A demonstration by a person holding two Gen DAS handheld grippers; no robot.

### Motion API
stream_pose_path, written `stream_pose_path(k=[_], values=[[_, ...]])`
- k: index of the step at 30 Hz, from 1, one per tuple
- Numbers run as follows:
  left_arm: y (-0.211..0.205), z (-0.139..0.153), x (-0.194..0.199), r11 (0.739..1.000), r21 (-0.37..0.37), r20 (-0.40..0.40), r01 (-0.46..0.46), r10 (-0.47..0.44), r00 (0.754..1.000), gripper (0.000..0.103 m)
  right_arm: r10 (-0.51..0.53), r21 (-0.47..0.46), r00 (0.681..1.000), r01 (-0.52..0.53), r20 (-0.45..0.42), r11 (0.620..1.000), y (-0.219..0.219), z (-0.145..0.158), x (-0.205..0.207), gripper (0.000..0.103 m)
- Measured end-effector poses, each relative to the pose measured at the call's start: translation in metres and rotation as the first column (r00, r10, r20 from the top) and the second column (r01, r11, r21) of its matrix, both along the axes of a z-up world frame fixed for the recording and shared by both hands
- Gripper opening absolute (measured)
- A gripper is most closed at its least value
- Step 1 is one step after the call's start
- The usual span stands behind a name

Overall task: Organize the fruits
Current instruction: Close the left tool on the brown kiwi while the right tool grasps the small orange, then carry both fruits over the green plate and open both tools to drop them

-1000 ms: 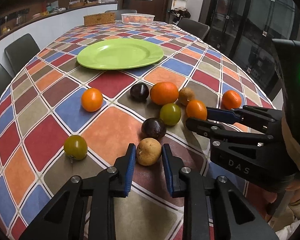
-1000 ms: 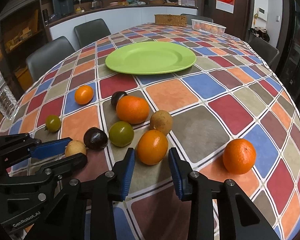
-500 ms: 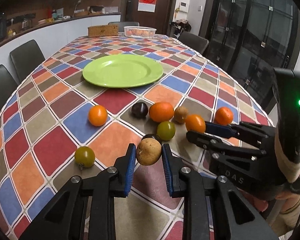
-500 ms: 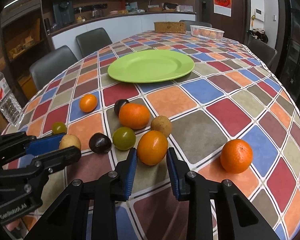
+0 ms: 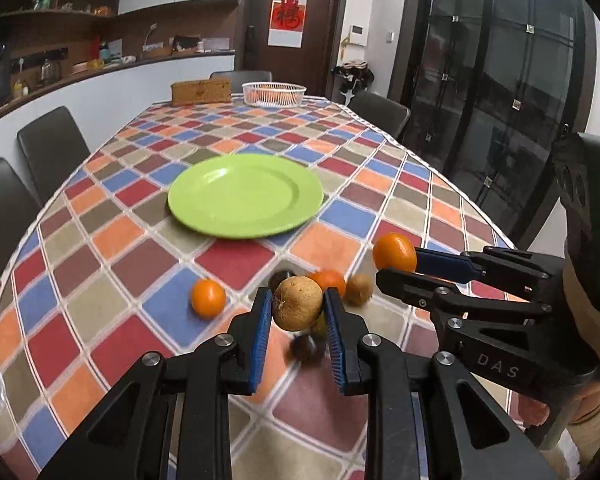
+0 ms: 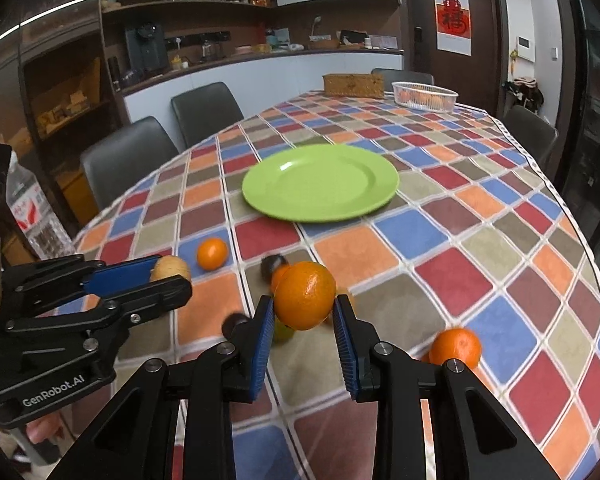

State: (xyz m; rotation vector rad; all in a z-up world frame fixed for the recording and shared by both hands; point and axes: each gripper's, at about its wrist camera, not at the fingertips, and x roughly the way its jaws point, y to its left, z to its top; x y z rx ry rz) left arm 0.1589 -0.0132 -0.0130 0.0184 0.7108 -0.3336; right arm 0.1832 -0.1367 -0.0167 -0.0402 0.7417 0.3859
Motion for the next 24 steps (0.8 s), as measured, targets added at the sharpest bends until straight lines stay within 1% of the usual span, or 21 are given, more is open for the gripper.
stream_pose_path(k=[3, 7, 11, 16, 19, 24], values=[[0.001, 0.006, 0.014, 1.0, 0.01, 0.008, 0.005, -0.005, 1.0, 0.027, 0.002, -0.014, 1.0, -0.001, 0.013, 1.0, 0.002, 0.008, 0.011, 0.031], [0.001, 0.01, 0.037, 1.0, 0.014, -0.005, 0.026, -0.026, 1.0, 0.027, 0.004, -0.02, 1.0, -0.003, 0.012, 1.0, 0.005, 0.015, 0.029, 0.031], [0.0, 0.013, 0.063, 0.998, 0.039, -0.01, 0.052, -0.052, 0.999, 0.027, 0.007, -0.021, 1.0, -0.008, -0.011, 1.0, 0.008, 0.017, 0.054, 0.031], [0.002, 0.011, 0.095, 0.997, 0.048, -0.035, 0.065, -0.063, 0.997, 0.027, 0.012, -0.045, 0.999, -0.014, -0.039, 0.999, 0.014, 0.015, 0.086, 0.031], [0.005, 0.006, 0.116, 0.996, 0.046, -0.066, 0.071, -0.068, 0.996, 0.027, 0.006, -0.039, 0.998, -0.009, -0.066, 0.999, 0.015, 0.011, 0.106, 0.031], [0.01, -0.007, 0.149, 0.997, 0.031, -0.141, 0.064, -0.059, 0.988, 0.027, -0.004, -0.03, 0.992, 0.0, -0.128, 1.0, 0.018, -0.001, 0.138, 0.031]])
